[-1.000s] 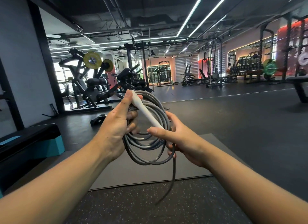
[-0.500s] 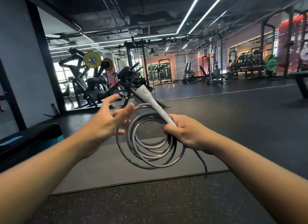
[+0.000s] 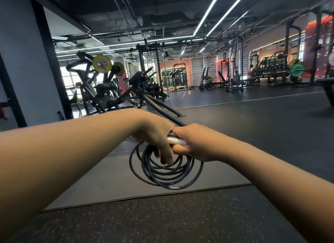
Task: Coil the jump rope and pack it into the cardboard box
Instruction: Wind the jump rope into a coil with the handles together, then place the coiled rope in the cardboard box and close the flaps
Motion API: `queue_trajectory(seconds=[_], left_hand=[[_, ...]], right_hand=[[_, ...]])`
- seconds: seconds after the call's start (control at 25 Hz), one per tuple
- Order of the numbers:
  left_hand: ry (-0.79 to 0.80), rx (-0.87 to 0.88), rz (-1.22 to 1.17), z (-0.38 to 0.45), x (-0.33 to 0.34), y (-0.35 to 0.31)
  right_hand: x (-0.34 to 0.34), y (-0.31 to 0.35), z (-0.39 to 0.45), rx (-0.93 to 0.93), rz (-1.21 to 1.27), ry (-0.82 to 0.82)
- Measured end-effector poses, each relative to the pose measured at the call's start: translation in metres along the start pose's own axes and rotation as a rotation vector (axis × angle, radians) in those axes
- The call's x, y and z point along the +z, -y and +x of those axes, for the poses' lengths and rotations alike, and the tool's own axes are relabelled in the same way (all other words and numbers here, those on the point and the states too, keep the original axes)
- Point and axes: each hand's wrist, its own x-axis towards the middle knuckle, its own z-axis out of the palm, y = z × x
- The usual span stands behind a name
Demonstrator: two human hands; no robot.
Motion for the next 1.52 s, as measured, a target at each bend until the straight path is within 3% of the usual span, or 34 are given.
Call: queue_trajectory(seconds=[0.12,0.24,0.4,0.48,0.64,0.72,0.8,0.92,1.04,1.16,1.28,1.52], left_hand=[[-0.04,0.034,-0.207,0.005,0.019,0.017],[-0.107,0.017,-0.123,-0.002,0.024,0.02],[-0.132,-0.049,-0.141,-0.023,0.018,0.037],[-0.21,0.003,-0.279,-0.035,0.021,0.049],[-0.37,0.23,-0.723,-0.044,0.049,0.047],[-0.465,0.296,-0.933,-0.035,0.066,0.041],[-0.621,0.278,-1.079,-0.021,0.076,0.037],[-0.84,0.196,-1.204,-0.003,0.081,0.035],[-0.967,0.109,-1.345,0.008,0.087,0.034],[-1.022,0.052,-1.477,0.015,0.099,0.032],[-1.022,0.026,-1.568,0.017,0.111,0.04],[-1.122,-0.18,-1.269,-0.002,0.118,0.086]], right_hand=[[0.003,-0.005,-0.008,-0.063,0.087,-0.047],[0.007,-0.014,-0.012,-0.124,0.165,-0.039],[0.001,-0.037,-0.024,0.03,0.444,-0.036],[0.001,-0.047,-0.03,0.039,0.618,-0.119],[0.02,-0.042,-0.028,0.017,0.725,-0.296],[0.028,-0.031,-0.024,0.086,0.98,-0.278],[0.033,-0.019,-0.024,0.151,1.305,-0.159],[0.042,-0.009,-0.019,0.123,1.47,-0.201],[0.056,-0.001,-0.008,0.159,1.373,-0.414],[0.071,0.01,0.002,0.277,1.216,-0.516],[0.08,0.021,0.015,0.321,1.214,-0.485],[0.094,0.046,0.051,0.246,1.258,-0.359]])
